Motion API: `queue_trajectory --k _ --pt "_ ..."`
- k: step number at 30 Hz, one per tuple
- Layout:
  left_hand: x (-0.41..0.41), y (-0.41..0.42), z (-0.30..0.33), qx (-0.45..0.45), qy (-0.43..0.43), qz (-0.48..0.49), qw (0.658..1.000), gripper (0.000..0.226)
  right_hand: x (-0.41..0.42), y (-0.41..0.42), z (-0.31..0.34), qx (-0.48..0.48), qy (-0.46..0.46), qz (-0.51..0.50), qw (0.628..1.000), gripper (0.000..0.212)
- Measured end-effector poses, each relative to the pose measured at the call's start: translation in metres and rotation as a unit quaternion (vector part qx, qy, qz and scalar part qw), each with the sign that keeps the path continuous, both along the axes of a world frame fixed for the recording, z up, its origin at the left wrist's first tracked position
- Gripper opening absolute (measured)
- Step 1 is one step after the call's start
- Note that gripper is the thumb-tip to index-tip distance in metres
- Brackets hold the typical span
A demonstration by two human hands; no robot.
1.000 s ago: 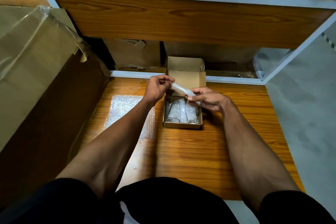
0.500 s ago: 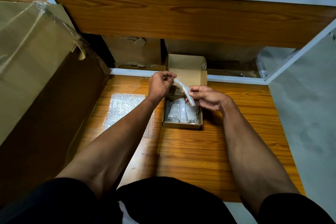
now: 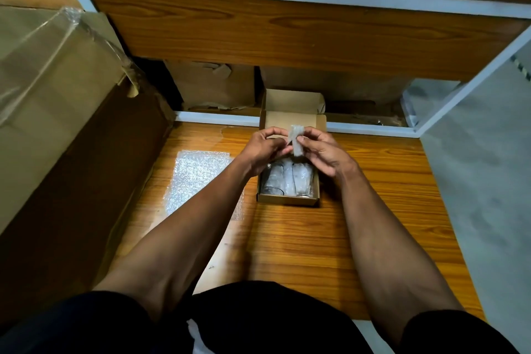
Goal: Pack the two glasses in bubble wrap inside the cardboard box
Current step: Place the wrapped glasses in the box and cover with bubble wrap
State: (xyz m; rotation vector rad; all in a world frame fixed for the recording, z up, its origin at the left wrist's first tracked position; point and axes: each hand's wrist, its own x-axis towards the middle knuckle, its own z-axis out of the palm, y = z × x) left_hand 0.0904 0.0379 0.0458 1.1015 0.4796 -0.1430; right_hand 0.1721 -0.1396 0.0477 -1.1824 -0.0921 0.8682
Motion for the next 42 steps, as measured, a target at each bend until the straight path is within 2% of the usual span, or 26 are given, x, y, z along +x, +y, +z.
queue_trajectory --k 4,8,11,15,18,22,25,28,33,38,42 --pt "-0.005 -0.005 -0.004 0.086 -0.033 -0.02 0.996 0.014 -0.008 0.008 -0.004 0.02 -0.001 -0.045 0.999 0.021" --pt "-0.01 -0.005 -0.009 0.149 -0.029 -0.006 0.988 0.033 -0.014 0.019 -0.01 0.013 -0.021 -0.083 0.996 0.027" --pt "-0.017 0.0 -0.016 0.24 -0.056 -0.029 0.969 0.036 -0.017 0.029 -0.018 -0.031 -0.051 -0.105 0.993 0.032" --pt "-0.022 0.012 -0.031 0.286 -0.029 -0.028 0.957 0.033 -0.02 0.033 -0.029 -0.124 -0.11 -0.064 0.984 0.024" --pt "-0.029 0.019 -0.037 0.379 0.011 -0.01 0.925 0.019 -0.02 0.035 -0.038 -0.182 -0.141 -0.041 0.972 0.015" --pt "-0.036 0.024 -0.047 0.467 0.03 -0.017 0.883 0.018 -0.026 0.039 -0.046 -0.344 -0.249 0.043 0.905 0.023" --pt "-0.039 0.024 -0.048 0.528 0.037 -0.05 0.847 0.016 -0.033 0.04 -0.048 -0.395 -0.273 0.133 0.867 0.034" --pt "-0.039 0.023 -0.047 0.564 0.05 -0.072 0.821 0.018 -0.032 0.04 -0.049 -0.404 -0.269 0.157 0.86 0.037" --pt "-0.038 0.017 -0.046 0.592 0.064 -0.097 0.797 0.019 -0.027 0.039 -0.039 -0.413 -0.259 0.172 0.856 0.04" --pt "-0.042 0.009 -0.044 0.688 0.073 -0.144 0.708 0.016 -0.027 0.038 -0.038 -0.406 -0.253 0.174 0.861 0.041" --pt "-0.047 0.01 -0.044 0.723 0.042 -0.187 0.664 0.027 -0.025 0.036 -0.037 -0.404 -0.252 0.18 0.861 0.042"
